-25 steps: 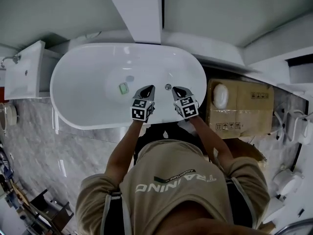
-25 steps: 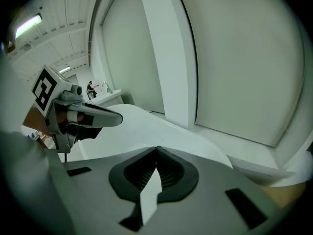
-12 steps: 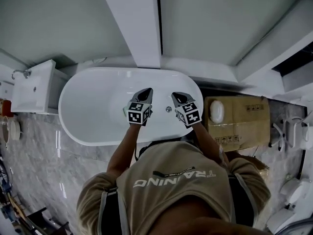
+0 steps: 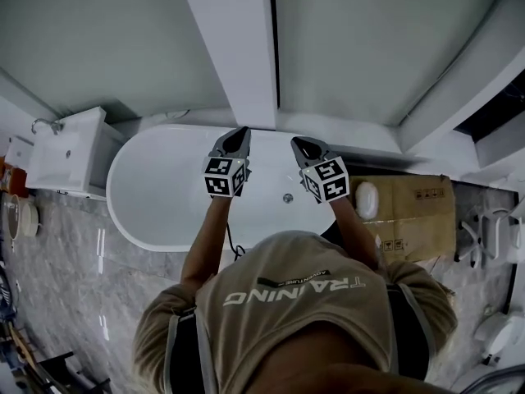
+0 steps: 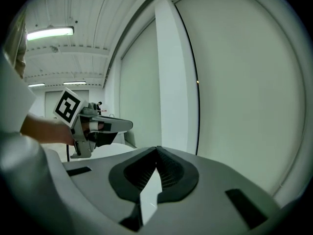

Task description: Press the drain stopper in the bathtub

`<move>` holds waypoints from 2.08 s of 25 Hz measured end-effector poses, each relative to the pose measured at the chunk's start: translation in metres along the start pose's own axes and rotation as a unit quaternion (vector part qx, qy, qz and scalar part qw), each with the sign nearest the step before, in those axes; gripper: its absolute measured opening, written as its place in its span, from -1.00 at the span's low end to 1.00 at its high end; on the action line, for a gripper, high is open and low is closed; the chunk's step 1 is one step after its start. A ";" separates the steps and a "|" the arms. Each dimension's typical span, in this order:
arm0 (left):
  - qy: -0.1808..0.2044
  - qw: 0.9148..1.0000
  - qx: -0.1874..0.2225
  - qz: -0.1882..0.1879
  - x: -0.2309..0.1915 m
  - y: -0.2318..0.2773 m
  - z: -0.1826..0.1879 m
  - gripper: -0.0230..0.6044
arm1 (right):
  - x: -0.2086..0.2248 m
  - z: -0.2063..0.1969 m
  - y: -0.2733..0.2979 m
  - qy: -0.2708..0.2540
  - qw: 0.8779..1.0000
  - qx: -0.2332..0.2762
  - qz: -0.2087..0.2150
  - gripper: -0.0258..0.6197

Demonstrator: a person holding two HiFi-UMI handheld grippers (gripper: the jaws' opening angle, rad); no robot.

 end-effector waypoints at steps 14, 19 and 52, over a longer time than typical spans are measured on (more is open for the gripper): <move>0.108 0.982 0.154 0.022 0.010 -0.026 0.126 -0.92 | 0.003 0.101 -0.008 -0.057 0.991 0.123 -0.016 -0.88; 0.151 0.973 0.170 0.035 0.020 -0.038 0.136 -0.92 | 0.006 0.118 -0.032 -0.055 0.982 0.169 -0.058 -0.88; 0.106 0.988 0.114 0.014 0.004 -0.041 0.089 -0.92 | -0.011 0.087 -0.014 -0.037 0.990 0.131 -0.044 -0.88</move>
Point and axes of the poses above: the fingertips, and each gripper's own axes: y forward along the fingers, x to its right, z out of its top, the point moved 10 cm from there along -y, backward along the fingers, and after that the axes turned 1 degree about x, right-handed, at the moved point
